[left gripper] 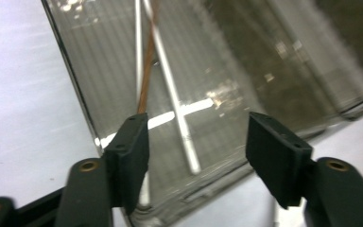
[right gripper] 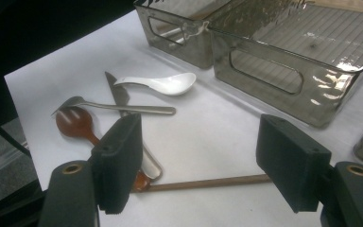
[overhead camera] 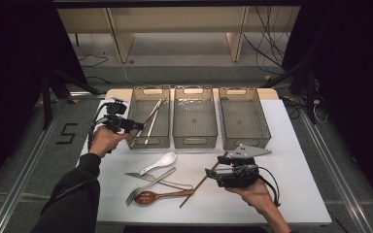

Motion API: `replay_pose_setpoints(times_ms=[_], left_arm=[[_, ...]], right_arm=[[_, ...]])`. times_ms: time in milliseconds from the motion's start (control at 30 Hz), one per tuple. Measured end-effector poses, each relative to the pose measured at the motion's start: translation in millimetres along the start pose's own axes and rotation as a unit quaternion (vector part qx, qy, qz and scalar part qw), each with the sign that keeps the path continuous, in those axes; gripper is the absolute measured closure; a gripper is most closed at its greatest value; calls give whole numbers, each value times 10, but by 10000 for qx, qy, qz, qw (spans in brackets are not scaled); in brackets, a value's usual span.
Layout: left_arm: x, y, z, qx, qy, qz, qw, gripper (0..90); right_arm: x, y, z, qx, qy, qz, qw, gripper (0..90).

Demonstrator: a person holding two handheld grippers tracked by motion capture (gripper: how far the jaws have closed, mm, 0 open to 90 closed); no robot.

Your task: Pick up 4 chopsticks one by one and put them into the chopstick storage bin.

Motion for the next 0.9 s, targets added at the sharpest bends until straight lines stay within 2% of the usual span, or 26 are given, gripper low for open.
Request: replay_pose_setpoints(times_ms=[133, 233, 333, 533, 633, 767, 900], left_arm=[[179, 87, -78, 58, 365, -251, 9990, 336], [315, 162, -173, 48, 662, -386, 9970, 304], [427, 271, -299, -70, 850, -471, 9952, 275], [559, 426, -549, -175, 1175, -733, 9902, 245], [570, 482, -643, -287, 1191, -723, 9898, 234], [575, 562, -757, -479, 1214, -753, 9886, 232], [569, 639, -896, -544, 1225, -773, 9880, 229]], right_arm=[[-29, 10, 23, 118, -100, 7, 9999, 322], [-54, 28, 51, 235, -200, 30, 9995, 317], [-95, 52, 73, 400, -353, 38, 9986, 317], [-216, 125, 80, 472, -681, -13, 9966, 321], [-279, 166, 64, 477, -814, -25, 9955, 319], [-347, 220, 25, 701, -1077, 2, 9917, 319], [-405, 246, -4, 1137, -1456, 32, 9828, 307]])
Point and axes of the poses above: each handheld gripper's, and its own axes: x roughly backward along the jaws, z roughly out of its top, y roughly to its right, the point moved 5 cm from there along -x, roughly forward along the jaws, and after that the axes turned 1 degree about x, right-handed, at the moved point
